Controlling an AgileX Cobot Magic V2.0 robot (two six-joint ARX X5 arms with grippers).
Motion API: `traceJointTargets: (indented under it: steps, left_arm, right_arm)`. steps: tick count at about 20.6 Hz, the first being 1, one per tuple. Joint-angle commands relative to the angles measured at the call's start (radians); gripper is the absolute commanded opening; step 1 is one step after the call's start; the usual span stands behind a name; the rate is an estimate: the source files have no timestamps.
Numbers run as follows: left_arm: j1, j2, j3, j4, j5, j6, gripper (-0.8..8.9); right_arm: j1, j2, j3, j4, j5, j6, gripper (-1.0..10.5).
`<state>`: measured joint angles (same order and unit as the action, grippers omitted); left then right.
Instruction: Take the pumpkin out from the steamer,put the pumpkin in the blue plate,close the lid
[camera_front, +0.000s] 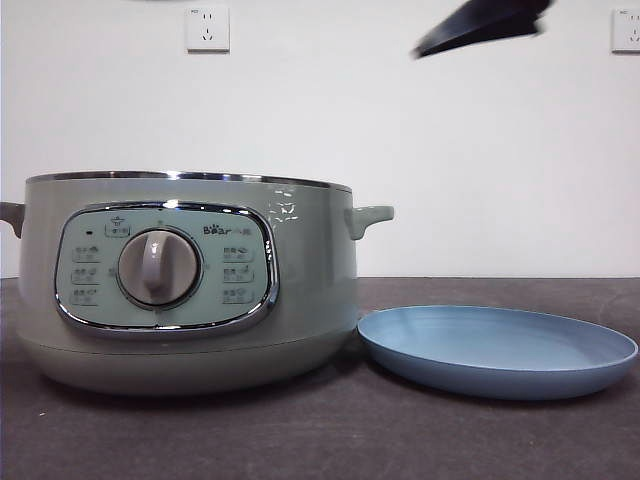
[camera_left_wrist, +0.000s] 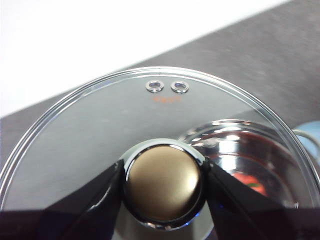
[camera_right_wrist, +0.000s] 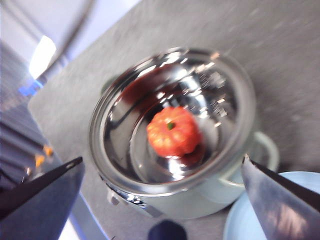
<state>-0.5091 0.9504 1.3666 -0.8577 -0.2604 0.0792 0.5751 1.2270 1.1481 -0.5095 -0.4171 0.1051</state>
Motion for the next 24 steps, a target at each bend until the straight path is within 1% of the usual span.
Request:
traceJointTargets:
  steps: [1, 4, 6, 10, 13, 15, 18, 24]
  left_arm:
    - [0.000, -0.061, 0.015, 0.010, -0.086, 0.012, -0.09]
    - [0.000, -0.105, 0.015, -0.023, -0.121, 0.011, -0.09]
    - [0.000, -0.128, 0.015, -0.042, -0.135, 0.011, -0.09]
    - [0.000, -0.166, 0.015, -0.084, -0.136, 0.009, -0.09]
    - [0.000, -0.166, 0.015, -0.111, -0.136, 0.003, -0.09]
    - [0.000, -0.166, 0.015, -0.116, -0.135, 0.003, -0.09]
    - [0.000, -0.166, 0.015, -0.116, -0.135, 0.003, -0.09]
    - [0.000, -0.166, 0.015, -0.116, -0.134, 0.003, -0.09]
  right_arm:
    - [0.071, 0.106, 0.069, -0.007, 0.033, -0.003, 5.3]
    - [0.134, 0.211, 0.158, -0.042, 0.069, -0.031, 5.3]
    - [0.170, 0.280, 0.230, -0.087, 0.112, -0.057, 5.3]
    - [0.267, 0.504, 0.508, -0.307, 0.314, -0.155, 5.4]
    - [0.300, 0.660, 0.679, -0.414, 0.378, -0.195, 5.3]
    - [0.305, 0.739, 0.733, -0.435, 0.424, -0.216, 5.4]
    - [0.303, 0.826, 0.740, -0.435, 0.424, -0.238, 5.4]
    - [0.292, 0.936, 0.740, -0.414, 0.417, -0.253, 5.3]
